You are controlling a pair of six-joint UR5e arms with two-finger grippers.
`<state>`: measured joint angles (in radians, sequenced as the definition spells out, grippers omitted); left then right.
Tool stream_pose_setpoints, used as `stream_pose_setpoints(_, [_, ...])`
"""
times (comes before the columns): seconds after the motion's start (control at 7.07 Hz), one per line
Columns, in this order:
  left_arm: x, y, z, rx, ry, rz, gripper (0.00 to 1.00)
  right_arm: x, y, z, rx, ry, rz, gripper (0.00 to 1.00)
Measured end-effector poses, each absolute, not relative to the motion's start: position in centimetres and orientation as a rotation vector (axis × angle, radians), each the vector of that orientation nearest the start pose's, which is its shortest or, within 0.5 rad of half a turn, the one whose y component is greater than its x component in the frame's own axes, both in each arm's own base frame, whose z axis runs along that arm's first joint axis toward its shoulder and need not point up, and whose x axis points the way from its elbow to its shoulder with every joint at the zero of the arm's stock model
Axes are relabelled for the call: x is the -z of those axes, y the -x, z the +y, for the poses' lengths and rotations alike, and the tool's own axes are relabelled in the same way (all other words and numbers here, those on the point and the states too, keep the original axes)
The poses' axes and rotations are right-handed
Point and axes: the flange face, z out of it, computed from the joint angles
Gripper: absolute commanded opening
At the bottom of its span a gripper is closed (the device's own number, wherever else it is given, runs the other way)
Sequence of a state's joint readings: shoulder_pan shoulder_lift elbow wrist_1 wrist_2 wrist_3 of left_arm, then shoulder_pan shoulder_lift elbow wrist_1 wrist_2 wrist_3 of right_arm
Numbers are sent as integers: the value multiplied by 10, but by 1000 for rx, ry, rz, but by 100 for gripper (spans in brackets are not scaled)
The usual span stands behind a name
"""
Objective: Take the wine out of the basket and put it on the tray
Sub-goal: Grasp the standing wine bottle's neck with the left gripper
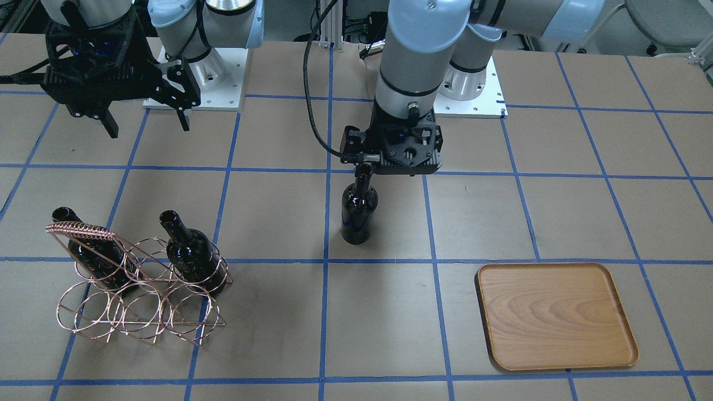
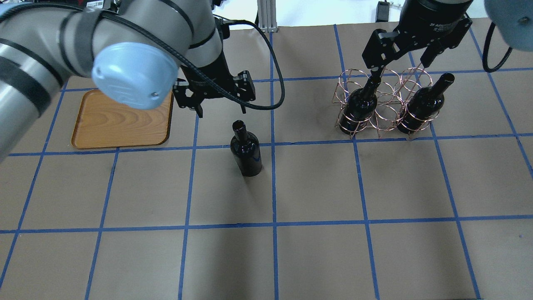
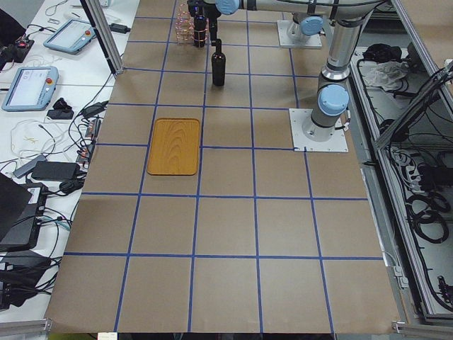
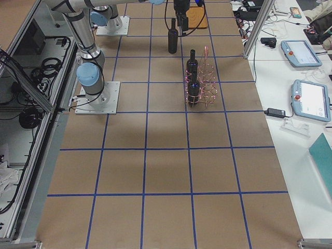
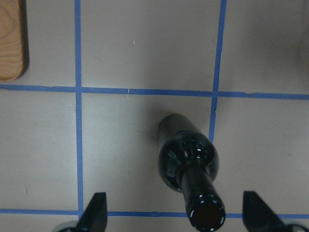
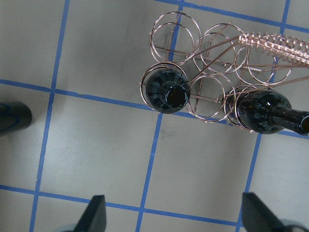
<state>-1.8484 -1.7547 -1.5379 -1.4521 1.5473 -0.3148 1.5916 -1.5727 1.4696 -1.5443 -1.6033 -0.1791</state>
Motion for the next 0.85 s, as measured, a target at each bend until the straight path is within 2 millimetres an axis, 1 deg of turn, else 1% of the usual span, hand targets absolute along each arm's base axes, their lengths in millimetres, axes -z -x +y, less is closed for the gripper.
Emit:
stream_pose_setpoints(0.14, [-404, 293, -504, -91, 38, 3148, 88, -533, -139, -493, 111, 318, 3162, 96])
stream_pose_setpoints(0.28, [-391, 296, -504, -122, 32, 3145, 70, -531, -138, -493, 106, 317, 3164, 96])
stream_pose_setpoints(0.42, [-382, 297, -504, -146, 29, 3142, 46, -531, -137, -493, 106, 317, 3167, 96])
stream_pose_setpoints(0.57, [-379, 297, -503, -156, 26, 3141, 34, -530, -137, -493, 107, 315, 3166, 96])
stream_pose_setpoints(0.71, [-378, 297, -502, -159, 25, 3143, 32, -529, -137, -493, 105, 313, 3162, 96])
stream_pose_setpoints(0.85, [-377, 297, -502, -161, 30, 3144, 27, -528, -137, -493, 100, 313, 3161, 97])
